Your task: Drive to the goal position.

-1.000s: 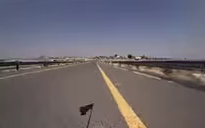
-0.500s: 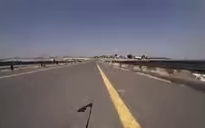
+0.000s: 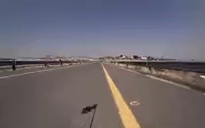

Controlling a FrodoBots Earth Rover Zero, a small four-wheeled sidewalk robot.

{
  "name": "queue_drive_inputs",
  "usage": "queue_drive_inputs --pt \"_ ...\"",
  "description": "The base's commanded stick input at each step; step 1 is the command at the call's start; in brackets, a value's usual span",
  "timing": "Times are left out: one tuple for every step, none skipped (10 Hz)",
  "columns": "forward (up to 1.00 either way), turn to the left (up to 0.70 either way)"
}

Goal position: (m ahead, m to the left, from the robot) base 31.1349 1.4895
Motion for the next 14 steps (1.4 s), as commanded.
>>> queue_drive_inputs --pt "1.0 -0.01" --pt "1.0 -0.01" --pt "1.0 -0.01" --pt "1.0 -0.01" --pt "1.0 -0.01" --pt "1.0 -0.01" --pt "1.0 -0.01" --pt "1.0 -0.01" --pt "1.0 -0.01" --pt "1.0 -0.01" --pt "1.0 -0.01" --pt "1.0 -0.01" --pt "1.0 -0.01" --pt "1.0 -0.01"
